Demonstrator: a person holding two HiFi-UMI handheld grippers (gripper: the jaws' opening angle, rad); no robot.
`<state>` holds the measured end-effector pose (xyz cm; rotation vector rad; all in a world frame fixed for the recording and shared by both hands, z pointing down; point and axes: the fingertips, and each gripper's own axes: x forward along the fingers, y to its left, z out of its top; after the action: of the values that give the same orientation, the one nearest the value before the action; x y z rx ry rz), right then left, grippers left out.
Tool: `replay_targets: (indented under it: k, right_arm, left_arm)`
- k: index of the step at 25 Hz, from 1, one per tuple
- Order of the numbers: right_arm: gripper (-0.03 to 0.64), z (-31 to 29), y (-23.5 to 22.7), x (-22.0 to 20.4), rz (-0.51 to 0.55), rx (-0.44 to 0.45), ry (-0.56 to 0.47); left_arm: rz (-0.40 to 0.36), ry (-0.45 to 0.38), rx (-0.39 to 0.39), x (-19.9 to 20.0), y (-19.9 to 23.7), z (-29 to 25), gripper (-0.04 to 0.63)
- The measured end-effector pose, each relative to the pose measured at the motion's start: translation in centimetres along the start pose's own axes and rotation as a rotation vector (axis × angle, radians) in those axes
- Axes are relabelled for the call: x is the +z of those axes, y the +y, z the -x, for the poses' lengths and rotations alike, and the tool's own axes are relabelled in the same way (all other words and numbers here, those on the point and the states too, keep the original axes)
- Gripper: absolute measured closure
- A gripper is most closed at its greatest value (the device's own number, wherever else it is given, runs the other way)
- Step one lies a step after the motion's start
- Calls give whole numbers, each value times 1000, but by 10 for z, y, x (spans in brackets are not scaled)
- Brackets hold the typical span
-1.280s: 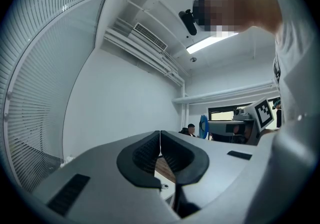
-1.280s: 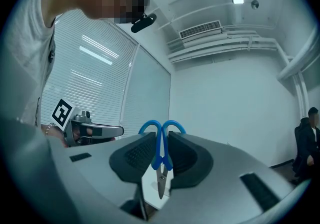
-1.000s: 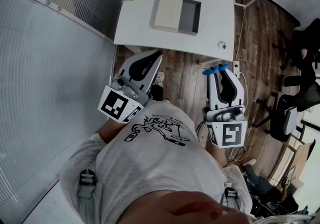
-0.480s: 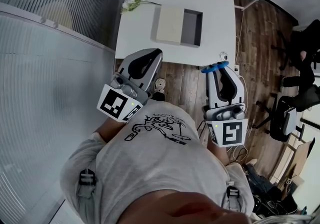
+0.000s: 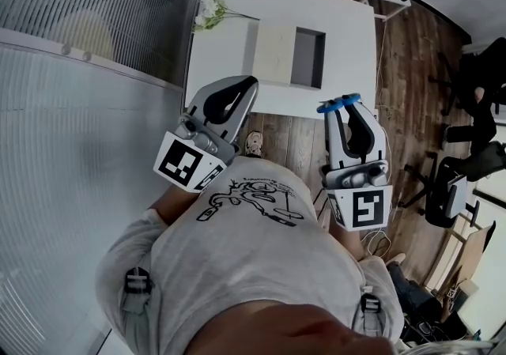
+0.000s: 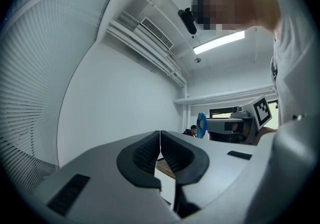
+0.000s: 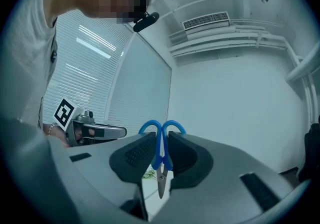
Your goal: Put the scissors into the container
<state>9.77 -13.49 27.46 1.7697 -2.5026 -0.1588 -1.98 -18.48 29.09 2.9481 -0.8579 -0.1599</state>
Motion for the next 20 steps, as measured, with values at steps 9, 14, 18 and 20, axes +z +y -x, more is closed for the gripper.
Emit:
replay_targets:
  k: [9,14,18,20]
  right_arm:
    - [532,-31,-9,-2,-6,-2,-3]
    - [532,-36,-14,-5,-9,-2,0]
    - [532,-37,-18,-11,-10,-3,3]
    - [532,-35,-24,-11,-13,-4,0]
  left_arm:
    - [1,4,-1,0,28,-15,574]
    - [2,4,2,-1,32,-22,574]
    - [8,2,1,-6,32,-27,574]
    - [5,2,0,-6,28,-32,574]
